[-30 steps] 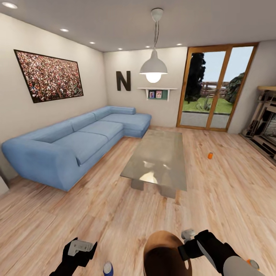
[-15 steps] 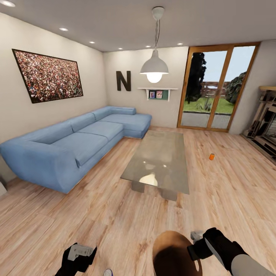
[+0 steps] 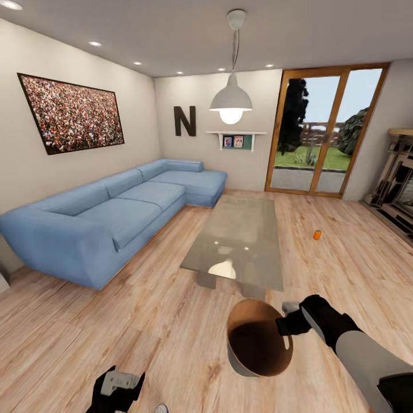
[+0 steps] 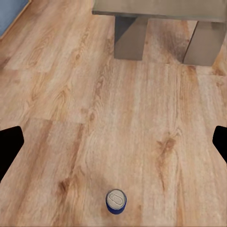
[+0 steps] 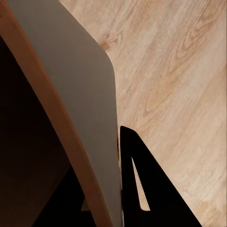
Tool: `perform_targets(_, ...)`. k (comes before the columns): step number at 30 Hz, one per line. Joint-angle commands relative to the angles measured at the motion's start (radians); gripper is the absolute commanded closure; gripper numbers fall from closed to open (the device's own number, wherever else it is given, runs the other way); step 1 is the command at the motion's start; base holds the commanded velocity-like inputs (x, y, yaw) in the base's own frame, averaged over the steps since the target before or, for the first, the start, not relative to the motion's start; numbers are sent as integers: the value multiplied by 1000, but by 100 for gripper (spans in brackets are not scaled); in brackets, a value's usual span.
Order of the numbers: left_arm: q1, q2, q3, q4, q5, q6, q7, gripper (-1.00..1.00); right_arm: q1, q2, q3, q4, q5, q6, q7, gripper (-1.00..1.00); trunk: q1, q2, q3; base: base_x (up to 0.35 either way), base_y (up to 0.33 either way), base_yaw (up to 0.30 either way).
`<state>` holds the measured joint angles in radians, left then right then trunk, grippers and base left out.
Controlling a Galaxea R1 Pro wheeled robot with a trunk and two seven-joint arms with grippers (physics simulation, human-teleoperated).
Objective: Put the three can of soda from the living room inside the tash can in the kitchen.
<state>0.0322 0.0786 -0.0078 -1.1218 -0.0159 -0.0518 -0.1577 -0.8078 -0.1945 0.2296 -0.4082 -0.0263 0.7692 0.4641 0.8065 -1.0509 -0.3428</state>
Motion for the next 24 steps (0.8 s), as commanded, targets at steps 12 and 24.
perform_targets(12, -3, 0, 0, 160, 2, -27, 1, -100, -22, -7, -4, -4, -12, 29, 12, 100, 0, 0, 0, 216, 0, 0)
perform_targets(24, -21, -2, 1, 295, 2, -183, 3, -100, -22, -1, -1, -4, -15, 86, 13, 100, 0, 0, 0, 101, 0, 0)
